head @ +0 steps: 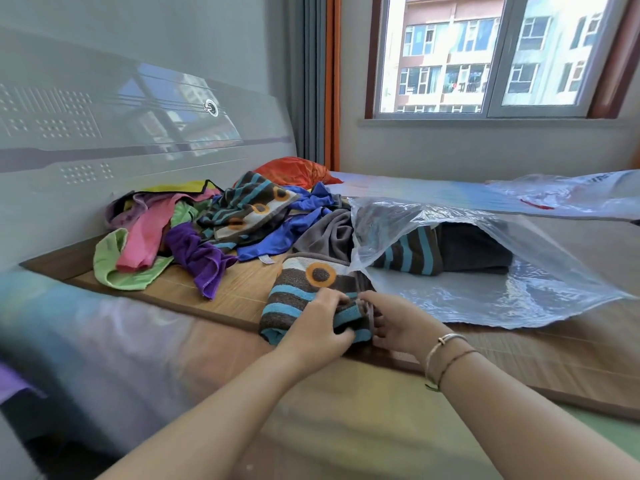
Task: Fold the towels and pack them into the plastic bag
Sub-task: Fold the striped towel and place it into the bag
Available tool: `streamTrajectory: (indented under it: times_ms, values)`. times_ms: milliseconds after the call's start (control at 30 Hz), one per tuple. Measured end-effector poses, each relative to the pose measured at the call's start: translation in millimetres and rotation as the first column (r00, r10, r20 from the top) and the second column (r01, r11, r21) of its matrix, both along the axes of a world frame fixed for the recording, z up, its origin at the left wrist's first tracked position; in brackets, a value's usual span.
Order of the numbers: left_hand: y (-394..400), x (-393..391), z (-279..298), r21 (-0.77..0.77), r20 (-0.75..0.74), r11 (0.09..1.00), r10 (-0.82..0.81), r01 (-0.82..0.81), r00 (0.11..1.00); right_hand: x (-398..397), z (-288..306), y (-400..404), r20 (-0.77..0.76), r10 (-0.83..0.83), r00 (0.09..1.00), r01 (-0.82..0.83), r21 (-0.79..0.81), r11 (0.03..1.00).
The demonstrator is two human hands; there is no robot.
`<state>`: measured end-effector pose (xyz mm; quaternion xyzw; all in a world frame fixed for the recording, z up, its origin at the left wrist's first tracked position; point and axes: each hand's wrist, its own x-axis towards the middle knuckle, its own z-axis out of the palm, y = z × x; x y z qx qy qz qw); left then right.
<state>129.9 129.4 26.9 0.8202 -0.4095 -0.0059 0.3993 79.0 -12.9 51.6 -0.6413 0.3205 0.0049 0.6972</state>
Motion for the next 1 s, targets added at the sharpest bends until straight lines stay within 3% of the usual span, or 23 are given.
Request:
streamTrajectory:
  times_ms: [133, 233, 300, 400, 500, 567, 633, 700, 767, 800, 833, 867, 900, 933, 1000]
  values:
    - [31, -6, 4, -0.001, 0.041, 1.0, -0.01, 0.01, 0.999, -11, 3, 15, 0.042, 0.039, 0.998, -0.045, 0.153, 0.987]
    - [46, -18, 11, 0.021, 0.254, 1.0, 0.016, -0.022, 0.967, -29, 13, 25, 0.18, -0.018, 0.983, -0.047, 0.347, 0.937]
    - [52, -30, 18, 0.021, 0.408, 1.0, -0.002, -0.007, 0.913, -48, 23, 27, 0.226, -0.042, 0.973, -0.045, 0.367, 0.929]
    - [54, -54, 32, -0.046, 0.427, 0.998, -0.025, 0.049, 0.904, -87, 38, 24, 0.293, -0.059, 0.954, -0.041, 0.324, 0.945]
    - [36, -77, 48, -0.179, 0.323, 0.955, -0.168, 0.234, 0.931, -119, 49, 13, 0.383, -0.128, 0.915, 0.016, 0.283, 0.959]
    - [13, -92, 56, -0.265, 0.227, 0.928, -0.202, 0.26, 0.953, -132, 56, 2, 0.436, -0.179, 0.882, 0.069, 0.257, 0.964]
    - [-14, -103, 62, -0.345, 0.088, 0.912, -0.203, 0.221, 0.975, -138, 59, -14, 0.476, -0.214, 0.853, 0.12, 0.22, 0.968]
    - [-43, -103, 63, -0.448, -0.145, 0.885, -0.213, 0.128, 0.966, -139, 59, -37, 0.505, -0.229, 0.832, 0.198, 0.116, 0.973]
    - [-70, -94, 64, -0.451, -0.456, 0.892, -0.202, -0.029, 0.867, -139, 52, -70, 0.509, -0.233, 0.829, 0.353, -0.152, 0.923]
    - [-82, -87, 64, -0.421, -0.58, 0.903, -0.195, -0.086, 0.791, -140, 46, -89, 0.48, -0.213, 0.851, 0.432, -0.412, 0.802]
    - [-93, -78, 63, -0.388, -0.655, 0.914, -0.185, -0.116, 0.733, -143, 40, -108, 0.439, -0.193, 0.877, 0.465, -0.68, 0.567]
    - [-103, -70, 62, -0.358, -0.69, 0.925, -0.174, -0.123, 0.703, -147, 37, -125, 0.405, -0.183, 0.896, 0.443, -0.848, 0.29]
    - [-113, -64, 60, -0.333, -0.708, 0.935, -0.163, -0.122, 0.687, -149, 35, -139, 0.386, -0.176, 0.906, 0.4, -0.915, 0.055]
    - [-121, -60, 59, -0.313, -0.723, 0.943, -0.156, -0.117, 0.673, -149, 35, -152, 0.361, -0.167, 0.918, 0.348, -0.932, -0.101]
    - [-138, -50, 55, -0.29, -0.75, 0.95, -0.149, -0.118, 0.645, -143, 39, -172, 0.286, -0.161, 0.945, 0.237, -0.934, -0.268]
